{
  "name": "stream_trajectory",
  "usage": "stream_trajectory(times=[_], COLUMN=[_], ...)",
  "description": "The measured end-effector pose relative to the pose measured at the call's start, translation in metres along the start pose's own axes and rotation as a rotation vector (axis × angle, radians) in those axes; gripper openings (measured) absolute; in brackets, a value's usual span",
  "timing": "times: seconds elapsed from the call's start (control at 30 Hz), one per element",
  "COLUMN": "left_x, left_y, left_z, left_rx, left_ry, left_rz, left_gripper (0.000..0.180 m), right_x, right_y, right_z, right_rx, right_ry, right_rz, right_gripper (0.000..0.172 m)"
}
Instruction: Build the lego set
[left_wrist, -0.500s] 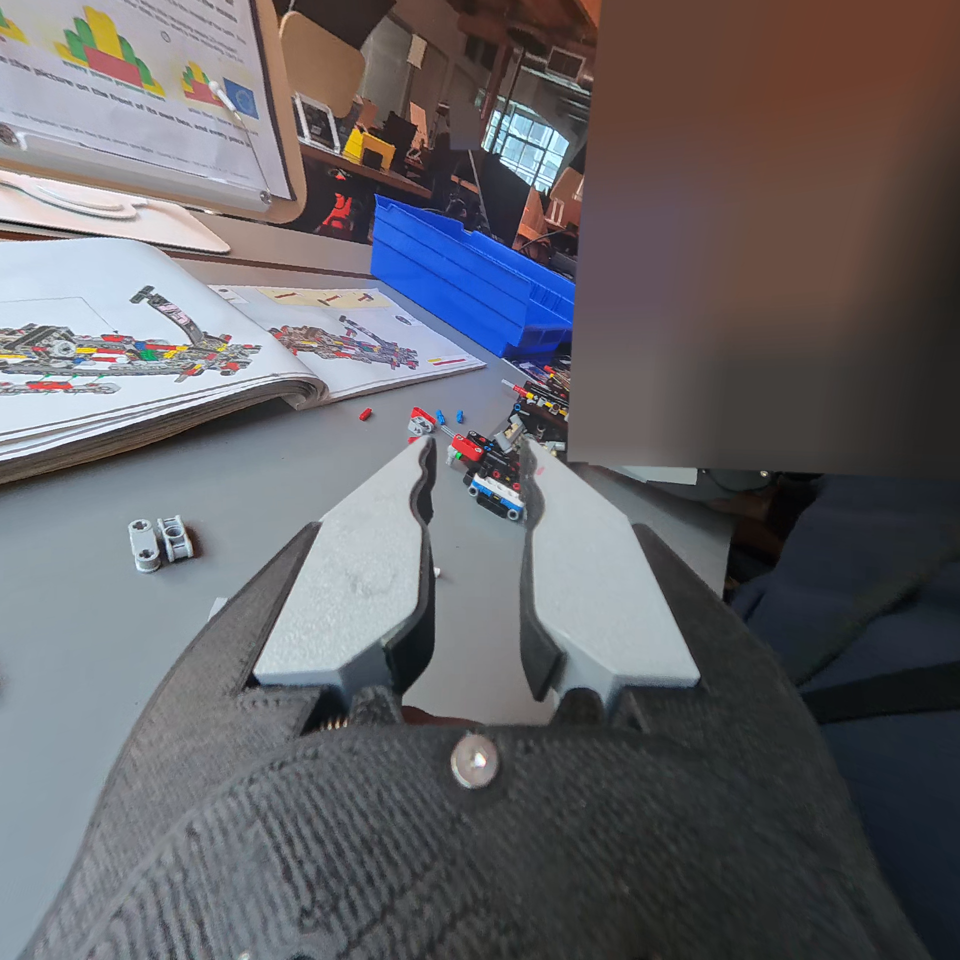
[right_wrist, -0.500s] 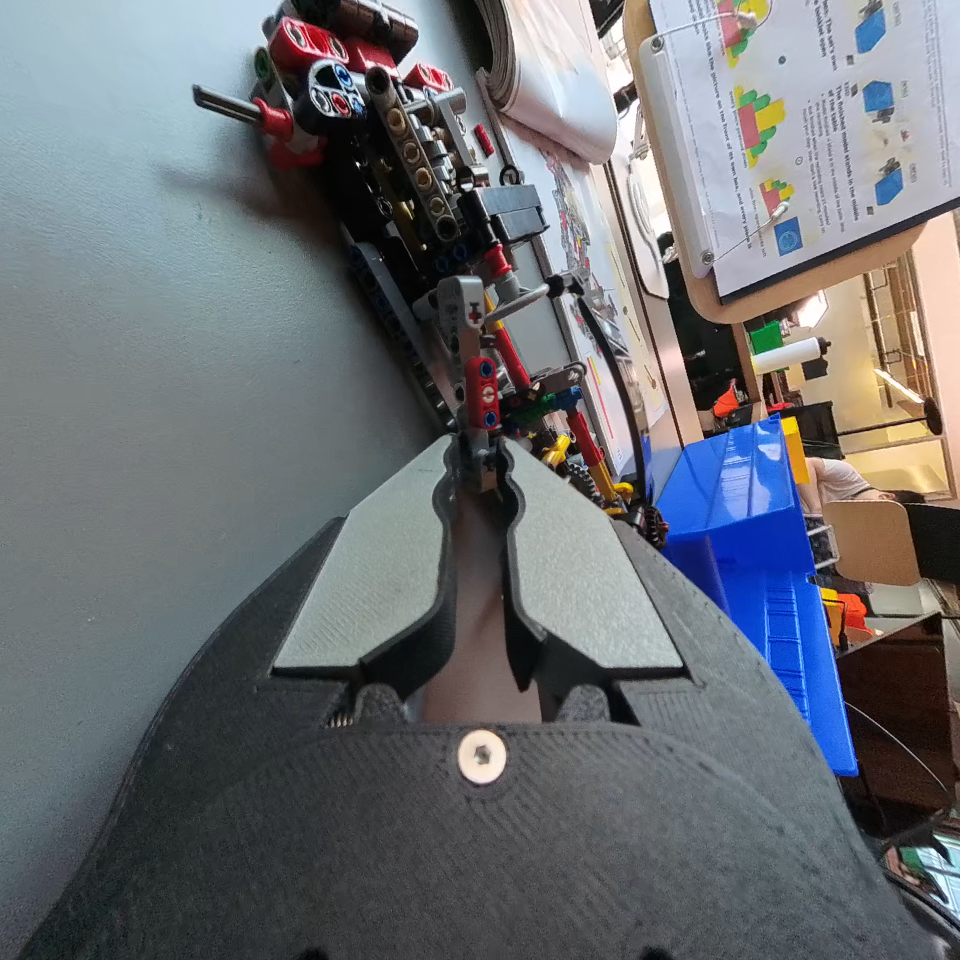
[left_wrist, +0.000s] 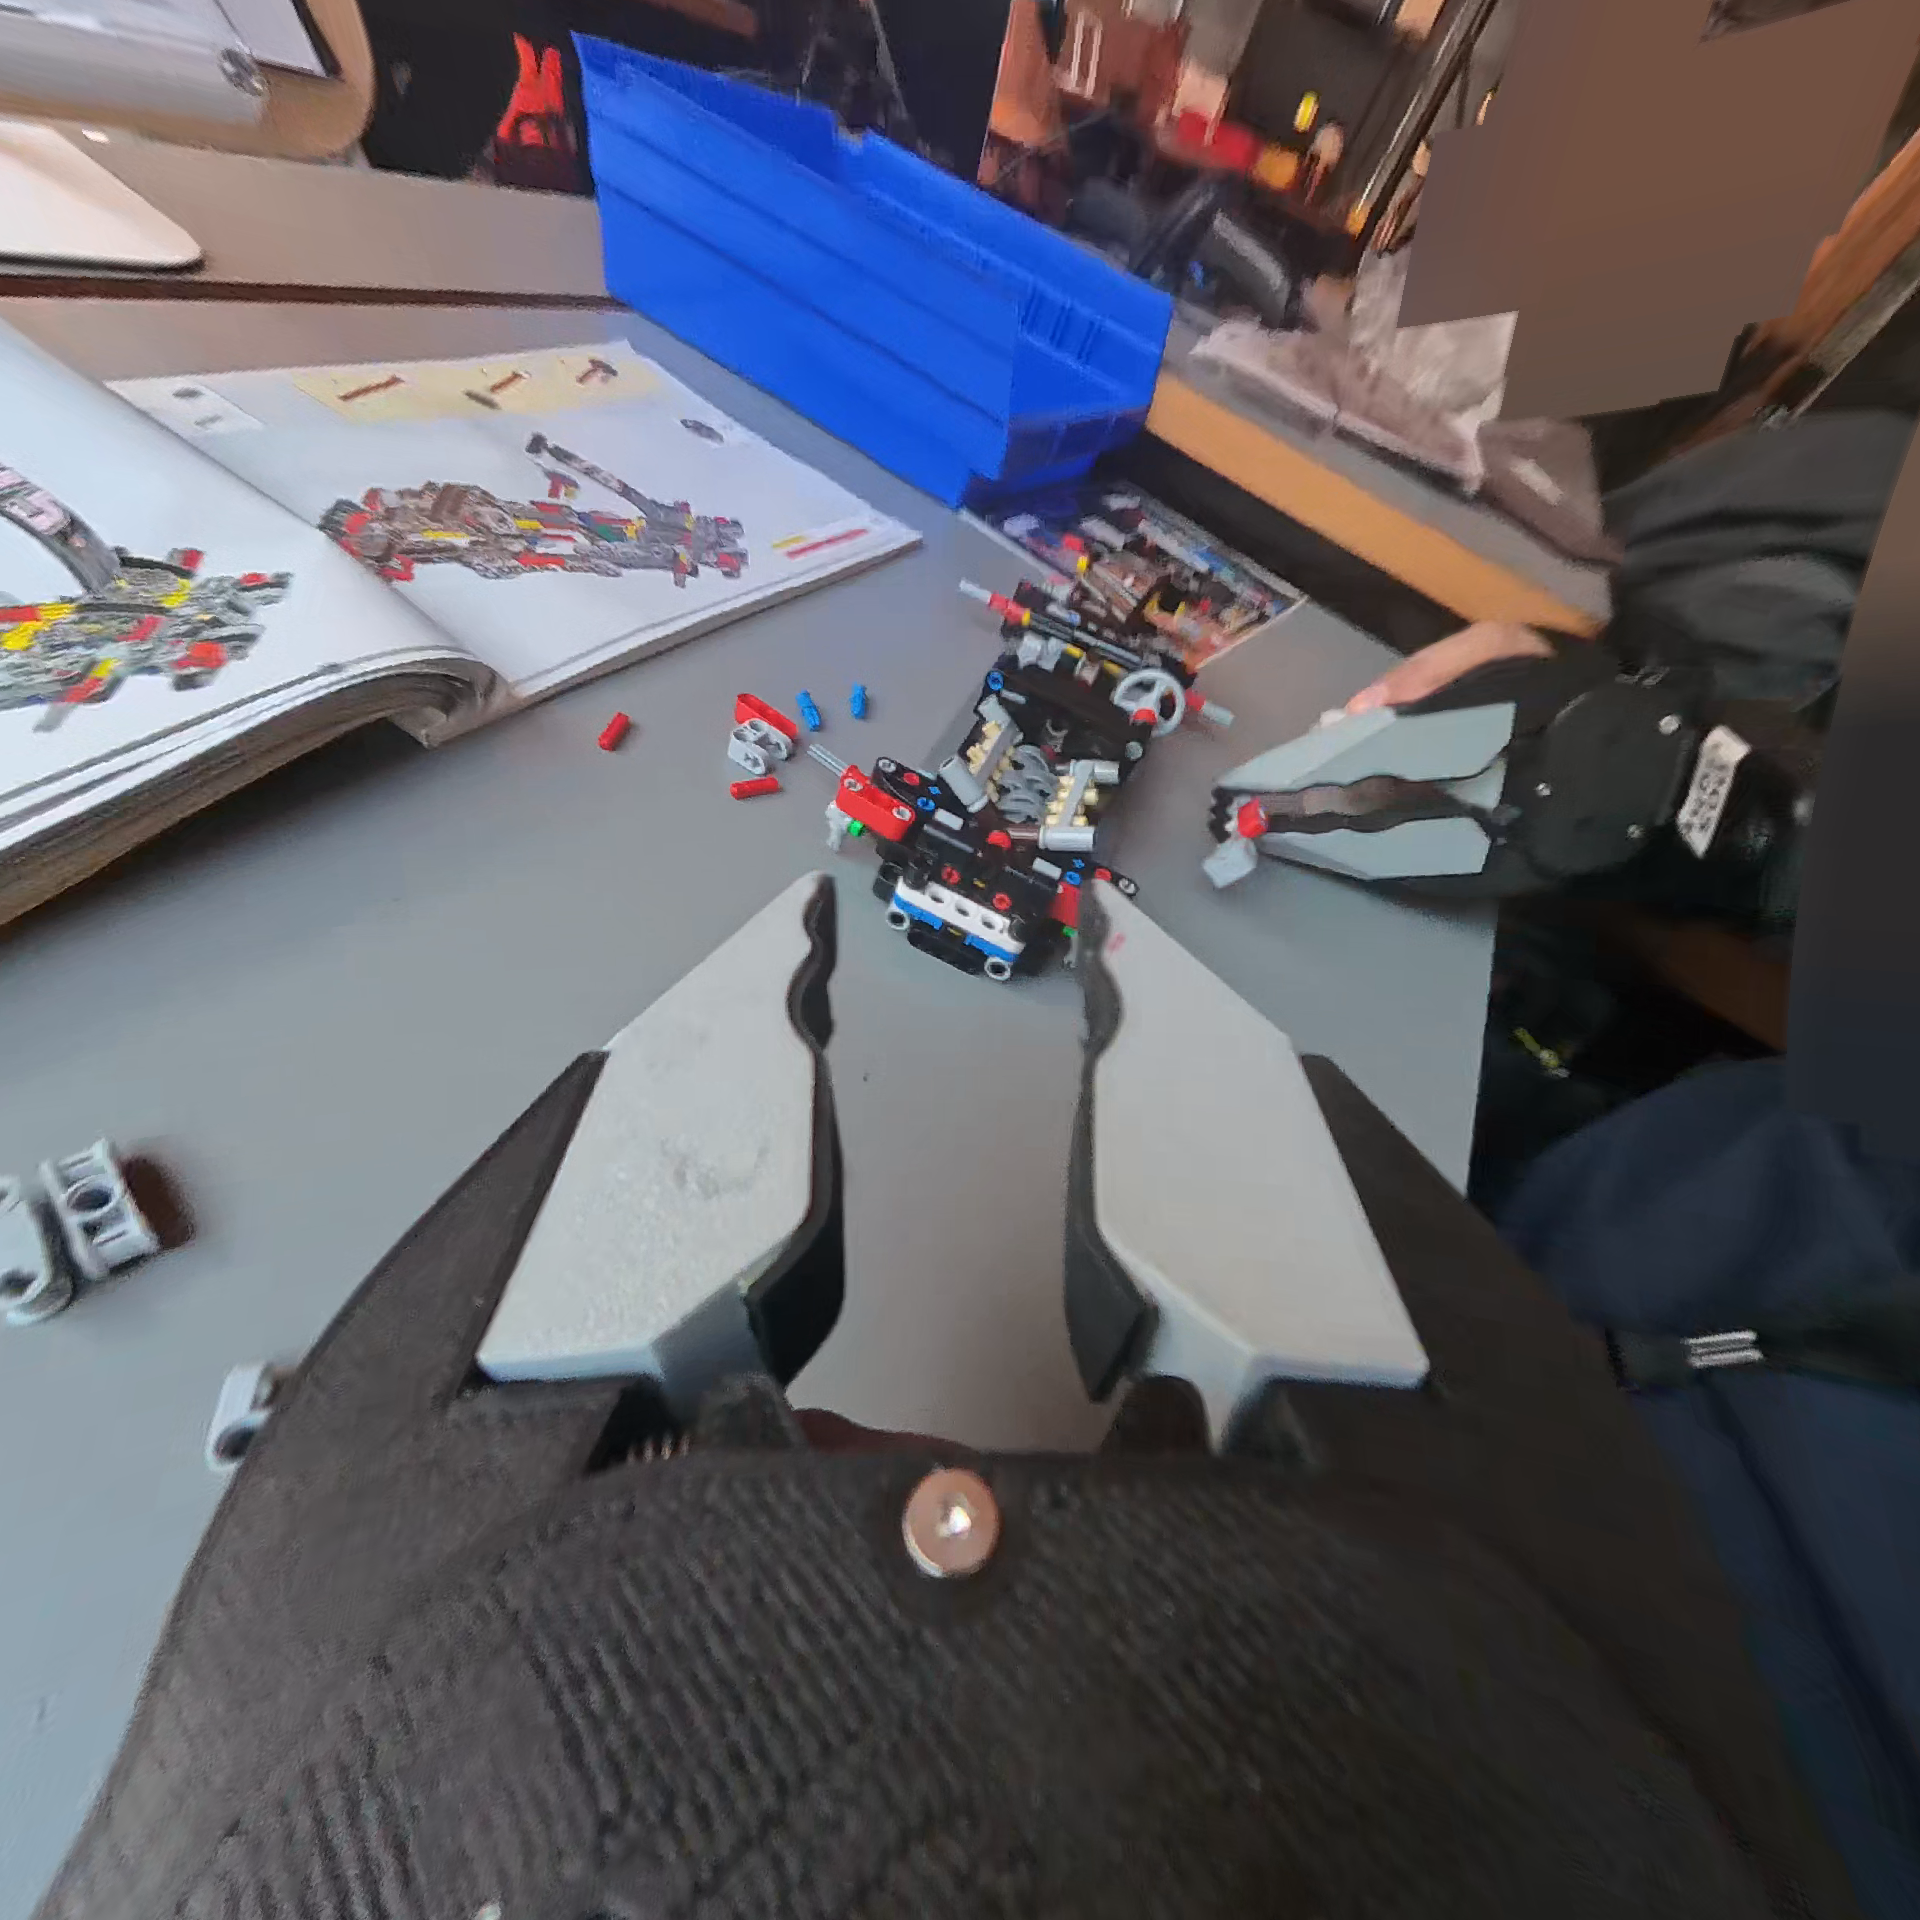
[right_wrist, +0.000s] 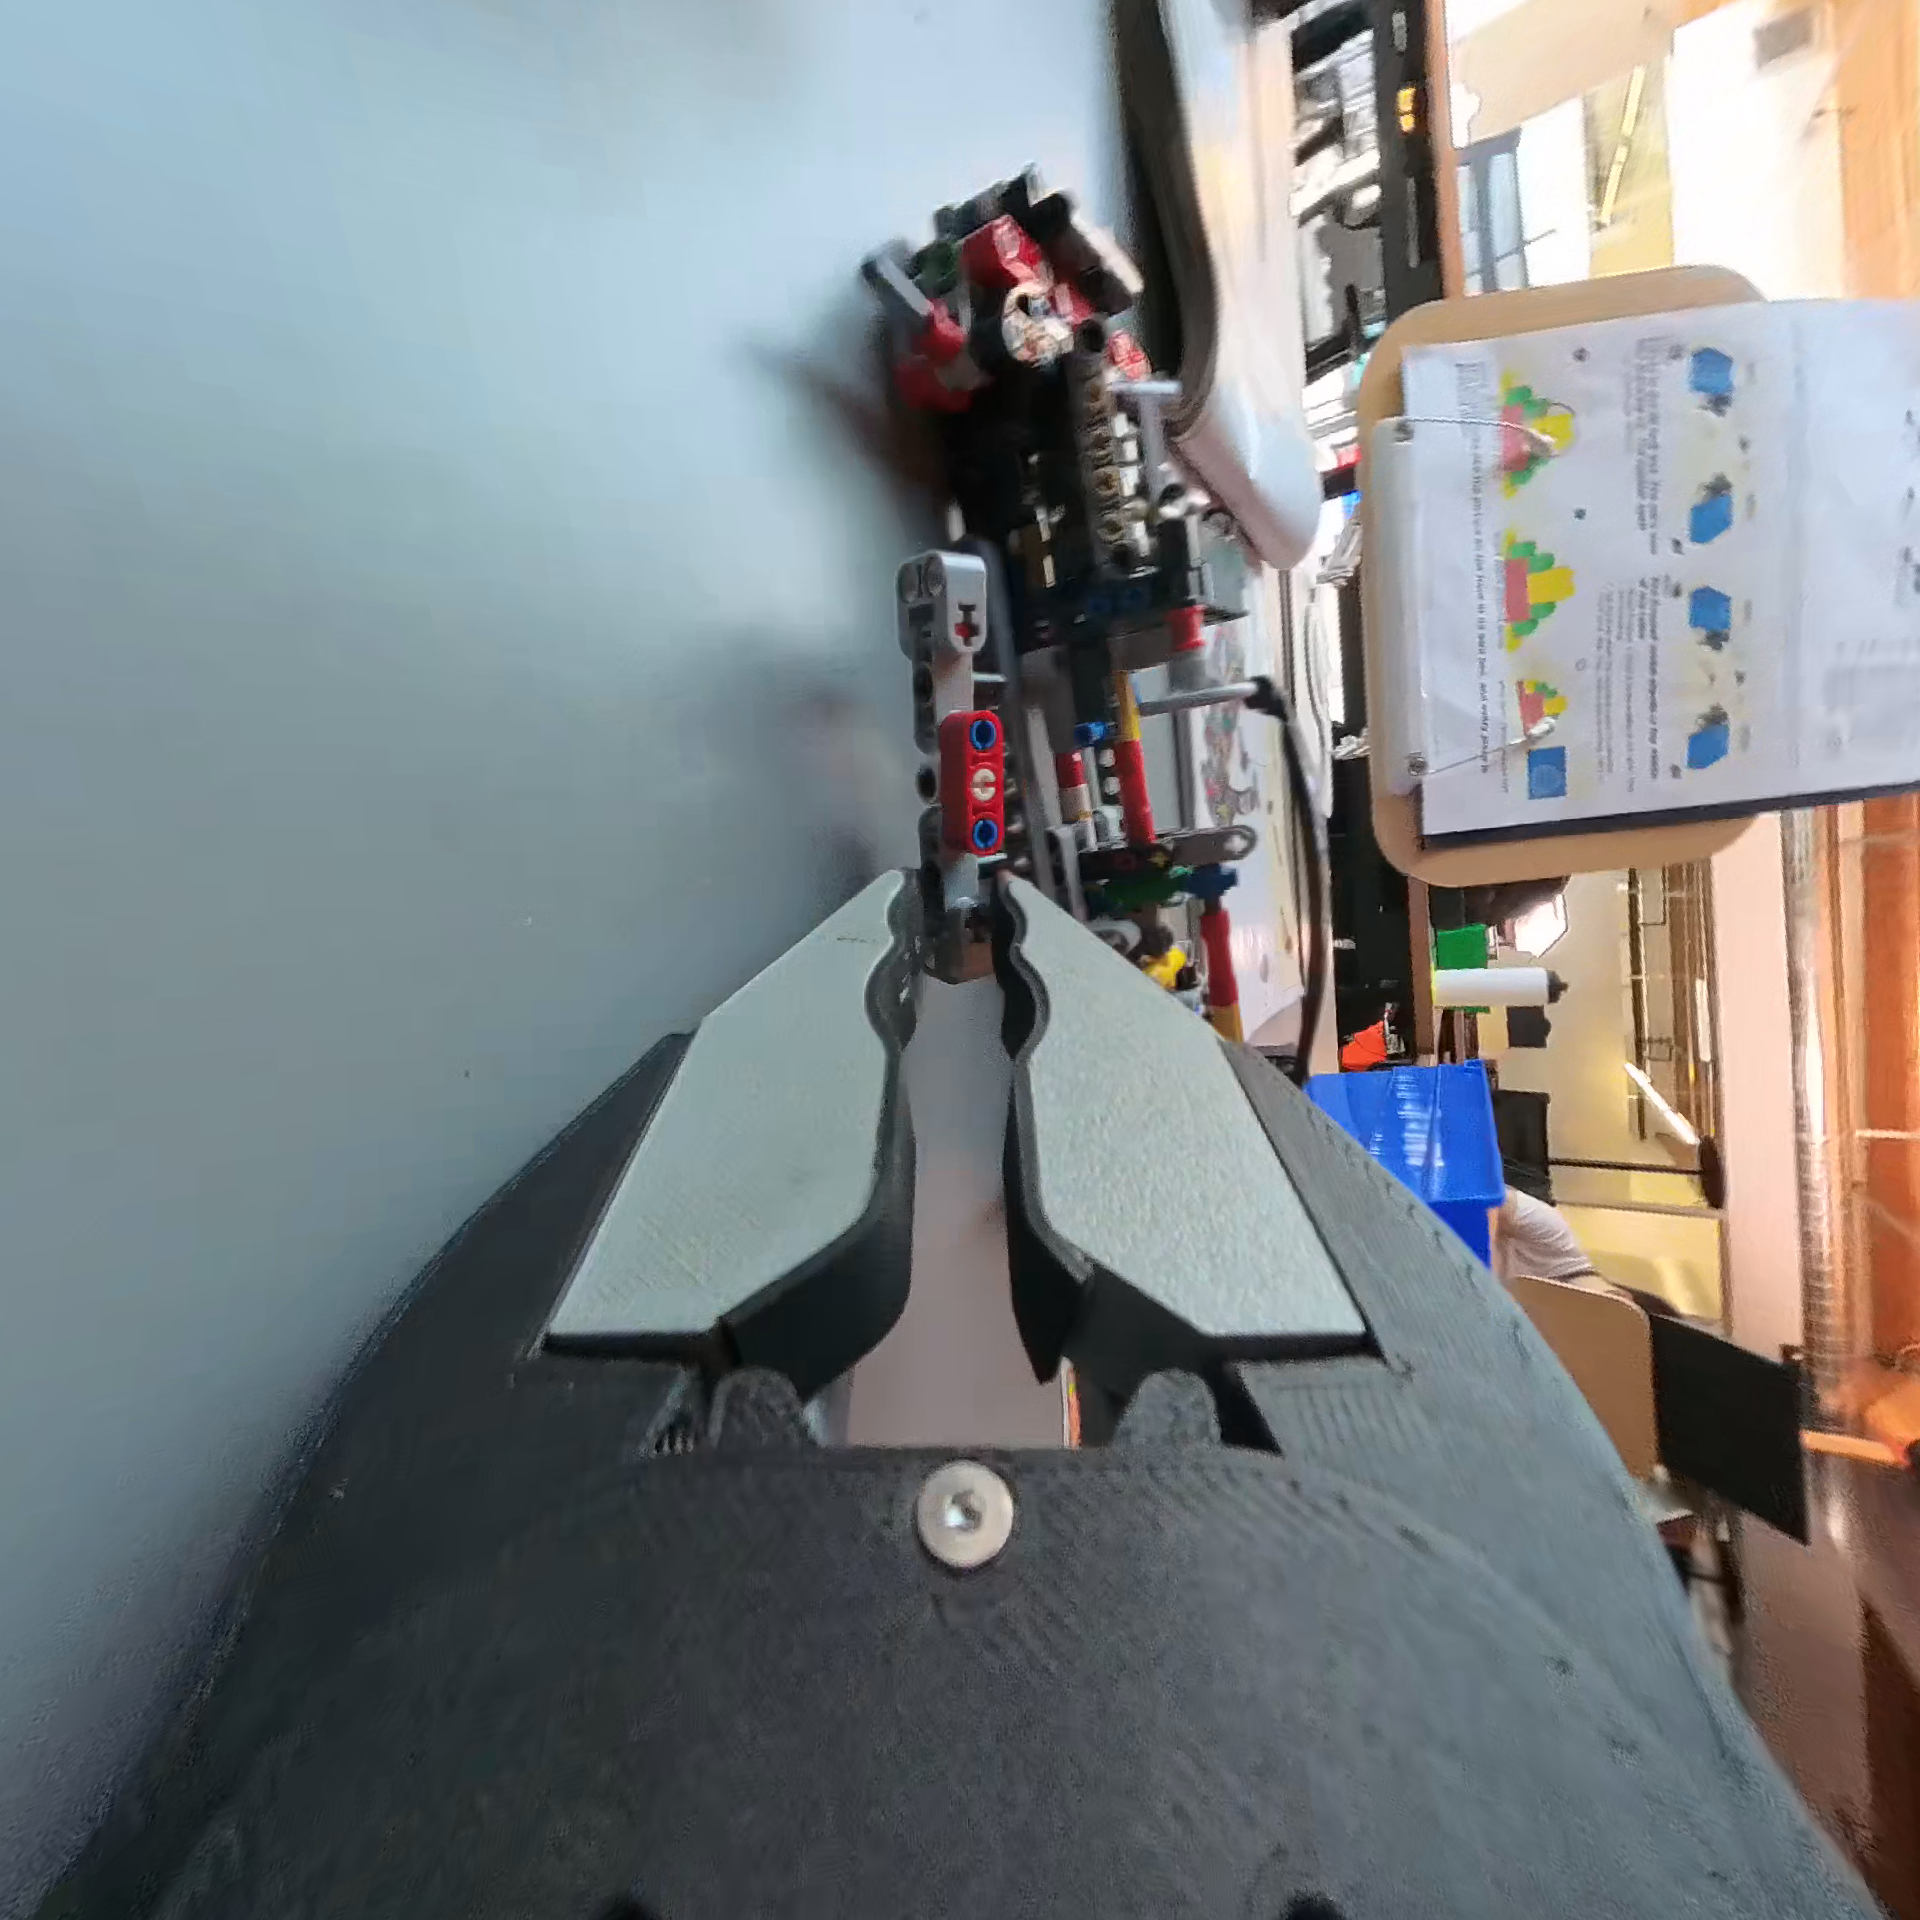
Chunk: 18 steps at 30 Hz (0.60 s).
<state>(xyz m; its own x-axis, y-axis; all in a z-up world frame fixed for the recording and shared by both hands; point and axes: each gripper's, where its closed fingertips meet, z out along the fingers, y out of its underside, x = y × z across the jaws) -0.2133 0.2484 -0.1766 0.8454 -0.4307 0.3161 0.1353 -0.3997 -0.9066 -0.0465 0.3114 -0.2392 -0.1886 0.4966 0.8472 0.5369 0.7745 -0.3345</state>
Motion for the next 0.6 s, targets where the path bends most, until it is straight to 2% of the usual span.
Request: stream_trajectory(times=[0.1, 0.23, 0.37, 0.47, 0.6], left_x=[0.017, 0.037, 0.049, 0.051, 0.049], left_y=[0.005, -0.008, 0.004, 0.016, 0.024], left_z=[0.015, 0.037, 0.073, 0.093, 0.111], left_rx=[-0.130, -0.205, -0.370, -0.456, -0.539], left_ry=[-0.025, -0.099, -0.047, -0.021, 0.007], left_rz=[0.088, 0.330, 0.447, 0.508, 0.500], left_gripper=[0.063, 0.080, 0.094, 0.096, 0.095], right_x=[0.000, 0.005, 0.003, 0.004, 0.005], right_y=[0.005, 0.003, 0.005, 0.005, 0.006], right_z=[0.003, 0.006, 0.015, 0.017, 0.020], right_rx=[-0.033, -0.041, -0.064, -0.074, -0.086], right_ry=[-0.027, -0.073, -0.150, -0.198, -0.250], right_rz=[-0.035, -0.061, -0.038, -0.027, -0.031], right_gripper=[0.010, 0.010, 0.010, 0.010, 0.010])
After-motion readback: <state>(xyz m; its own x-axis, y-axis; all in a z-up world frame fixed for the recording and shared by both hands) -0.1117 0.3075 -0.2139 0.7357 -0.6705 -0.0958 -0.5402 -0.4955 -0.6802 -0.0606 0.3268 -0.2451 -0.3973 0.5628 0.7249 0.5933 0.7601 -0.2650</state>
